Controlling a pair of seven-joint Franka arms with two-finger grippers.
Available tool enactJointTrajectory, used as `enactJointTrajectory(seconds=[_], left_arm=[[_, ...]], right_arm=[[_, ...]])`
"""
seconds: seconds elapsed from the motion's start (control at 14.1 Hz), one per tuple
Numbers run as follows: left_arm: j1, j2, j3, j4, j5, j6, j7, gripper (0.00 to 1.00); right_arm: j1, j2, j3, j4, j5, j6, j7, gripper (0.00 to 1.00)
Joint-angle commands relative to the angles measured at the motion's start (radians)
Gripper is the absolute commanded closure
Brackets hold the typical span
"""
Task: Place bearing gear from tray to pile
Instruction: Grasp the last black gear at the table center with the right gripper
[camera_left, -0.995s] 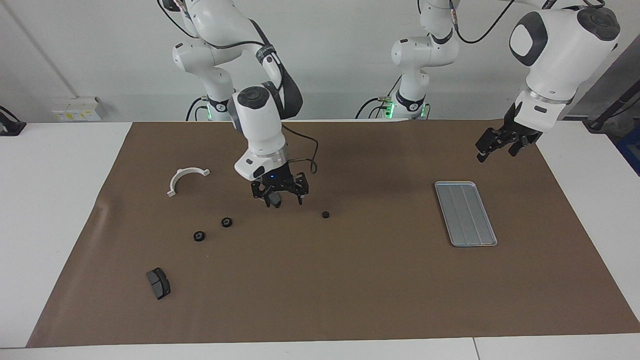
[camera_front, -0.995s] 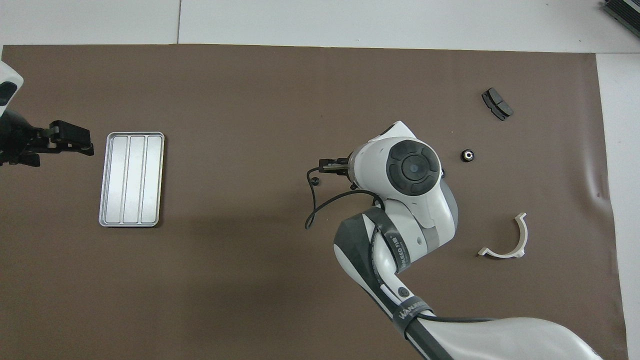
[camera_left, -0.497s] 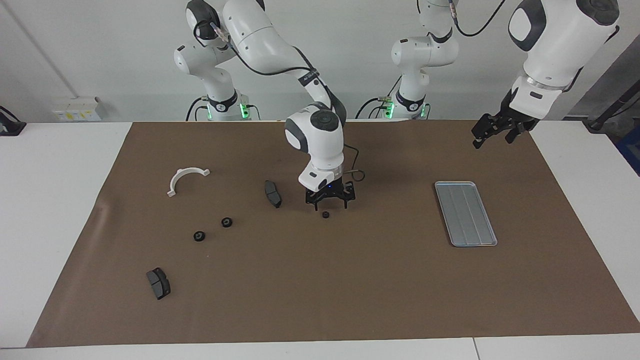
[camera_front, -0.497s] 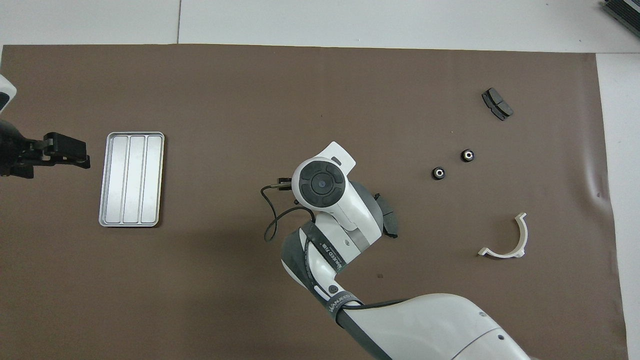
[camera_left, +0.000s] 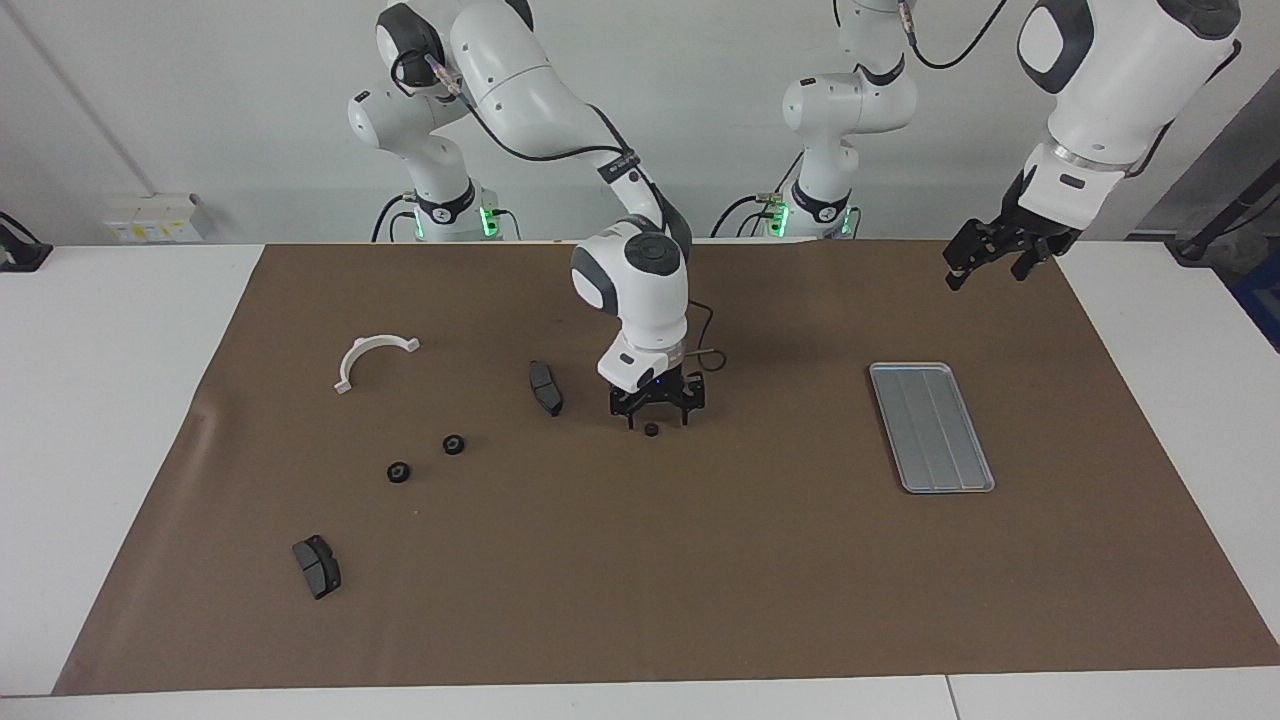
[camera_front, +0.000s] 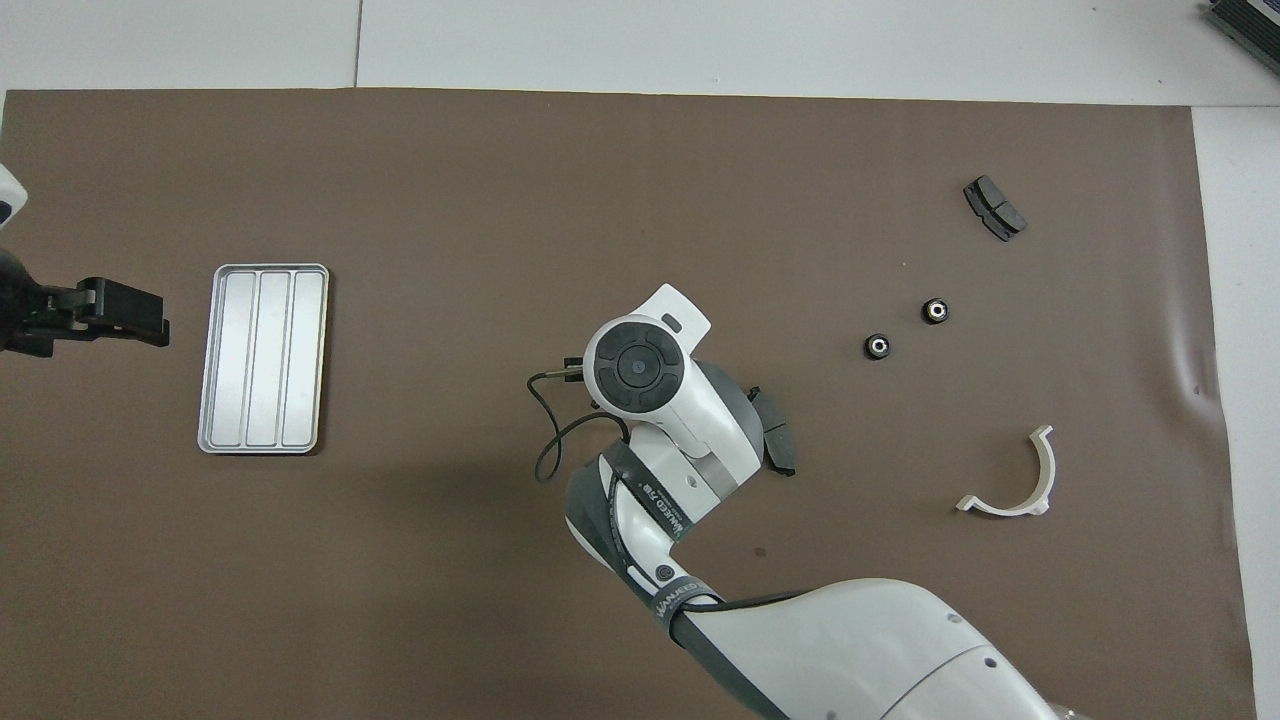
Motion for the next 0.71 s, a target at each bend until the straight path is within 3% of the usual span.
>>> enactJointTrajectory(seconds=[0.0,0.64], left_arm=[[-0.003,-0.021,0.004,-0.022,0.022,0.006,0.015,0.00],[0.002,-0.019,0.003,-0.019,0.021,0.043,0.004,0.00]], right_arm=[[-0.001,0.002,0.000,0.009,-0.020,-0.016,0.009,0.53],[-0.012,0.003,0.000,0.009,-0.022,0.007,0.014,0.54]])
